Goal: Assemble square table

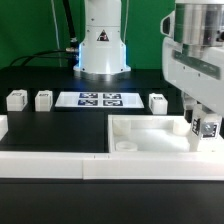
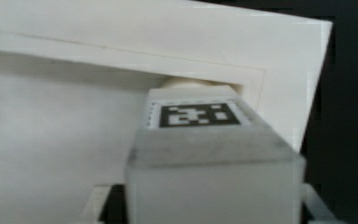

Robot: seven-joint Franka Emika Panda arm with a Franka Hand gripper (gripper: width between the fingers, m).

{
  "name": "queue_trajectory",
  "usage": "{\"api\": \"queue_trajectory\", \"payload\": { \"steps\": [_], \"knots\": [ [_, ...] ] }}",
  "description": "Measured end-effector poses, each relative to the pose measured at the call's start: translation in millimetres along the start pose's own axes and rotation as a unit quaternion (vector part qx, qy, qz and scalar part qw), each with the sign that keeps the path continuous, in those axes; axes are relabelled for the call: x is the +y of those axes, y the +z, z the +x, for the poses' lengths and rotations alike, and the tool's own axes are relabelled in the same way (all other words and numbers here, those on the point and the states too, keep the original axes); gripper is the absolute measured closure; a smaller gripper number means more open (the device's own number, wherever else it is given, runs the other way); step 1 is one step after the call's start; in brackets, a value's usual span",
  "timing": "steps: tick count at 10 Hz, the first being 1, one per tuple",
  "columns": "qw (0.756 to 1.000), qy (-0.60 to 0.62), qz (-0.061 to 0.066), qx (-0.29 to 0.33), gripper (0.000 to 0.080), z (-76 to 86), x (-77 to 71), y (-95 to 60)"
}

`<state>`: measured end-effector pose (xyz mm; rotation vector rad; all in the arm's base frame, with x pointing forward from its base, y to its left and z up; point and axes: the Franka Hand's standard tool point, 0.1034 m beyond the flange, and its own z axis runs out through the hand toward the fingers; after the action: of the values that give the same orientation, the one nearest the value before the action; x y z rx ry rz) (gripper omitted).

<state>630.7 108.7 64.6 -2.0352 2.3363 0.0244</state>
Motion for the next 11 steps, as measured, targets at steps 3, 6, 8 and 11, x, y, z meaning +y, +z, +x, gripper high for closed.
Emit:
{"api": "queue_trajectory", "payload": {
  "steps": [3,6,8,11],
  "knots": [
    [0.999,0.051,0.005,0.001,0.0509,0.2,1.6,-0.5],
    [0.99,-0.138,0.008,0.004,0.0243,0.8,2.5,1.5],
    [0.976,-0.218,0.008,0.005,0.0179,1.5,2.4,1.5],
    [0.947,-0.32,0.007,0.006,0.0151,1.0,2.5,1.5]
  ]
}}
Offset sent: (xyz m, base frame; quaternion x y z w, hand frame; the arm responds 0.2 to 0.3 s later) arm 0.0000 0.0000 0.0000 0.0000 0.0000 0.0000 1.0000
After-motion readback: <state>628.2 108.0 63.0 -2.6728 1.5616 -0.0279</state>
